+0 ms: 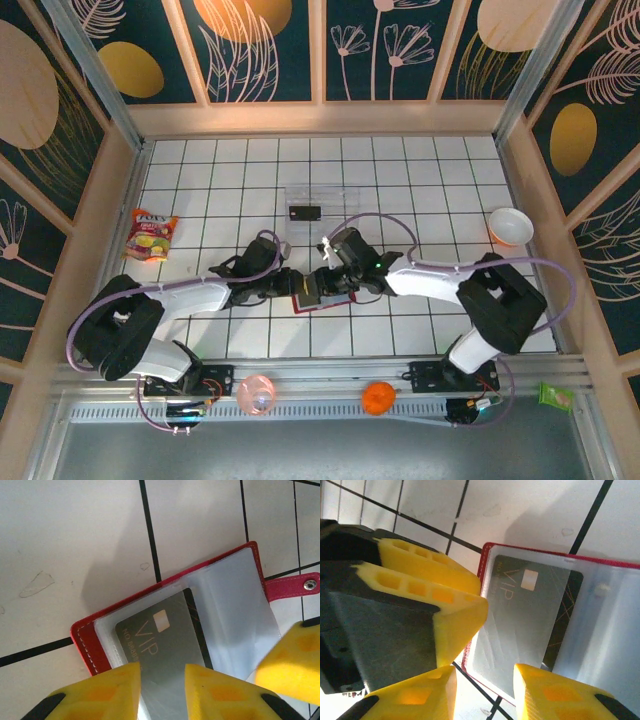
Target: Take the credit cards out of the card holder
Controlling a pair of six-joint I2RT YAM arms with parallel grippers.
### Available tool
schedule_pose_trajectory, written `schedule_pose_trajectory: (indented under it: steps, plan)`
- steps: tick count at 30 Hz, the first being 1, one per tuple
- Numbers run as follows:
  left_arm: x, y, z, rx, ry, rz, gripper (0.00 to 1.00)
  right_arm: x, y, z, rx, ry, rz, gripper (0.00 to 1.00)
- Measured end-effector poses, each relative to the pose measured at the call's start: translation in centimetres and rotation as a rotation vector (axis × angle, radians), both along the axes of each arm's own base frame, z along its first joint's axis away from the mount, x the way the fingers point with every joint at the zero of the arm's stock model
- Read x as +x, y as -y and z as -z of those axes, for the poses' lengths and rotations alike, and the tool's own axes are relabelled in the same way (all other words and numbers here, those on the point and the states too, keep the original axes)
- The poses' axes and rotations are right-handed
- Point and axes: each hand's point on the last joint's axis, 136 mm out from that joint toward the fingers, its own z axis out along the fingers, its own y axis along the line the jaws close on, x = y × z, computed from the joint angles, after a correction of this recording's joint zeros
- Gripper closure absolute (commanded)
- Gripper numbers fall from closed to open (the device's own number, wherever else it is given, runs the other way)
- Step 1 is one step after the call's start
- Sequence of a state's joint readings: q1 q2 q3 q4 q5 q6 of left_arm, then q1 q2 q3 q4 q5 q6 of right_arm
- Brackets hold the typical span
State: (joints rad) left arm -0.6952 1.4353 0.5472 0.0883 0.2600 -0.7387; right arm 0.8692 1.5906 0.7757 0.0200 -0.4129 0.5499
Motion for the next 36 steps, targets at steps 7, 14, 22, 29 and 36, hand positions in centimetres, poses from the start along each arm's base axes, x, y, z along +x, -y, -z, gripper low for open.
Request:
schedule_pose_trajectory:
  steps: [7,14,22,29,36]
  plan:
    - [-0.1,-0.2,0.9,0.018,-0.009,0.002,0.76,0.1,0.1,1.6,-0.033,-0.038,0.013,0.71]
    - [0.1,-0.1,1.2,0.025,-0.002,0.010,0.79,0.6,0.4,2.2,-0.056,-0.038,0.046,0.72]
    - [0.2,-0.1,1.3,0.027,0.007,0.016,0.81,1.5,1.1,2.7,-0.094,-0.008,0.099,0.70]
    - [0.3,-0.1,1.2,0.028,0.012,0.022,0.77,1.6,1.3,2.1,-0.093,0.024,0.093,0.65]
    - [0.3,-0.1,-1.0,0.004,0.061,0.031,0.74,2.2,1.6,0.4,-0.078,0.057,0.051,0.74]
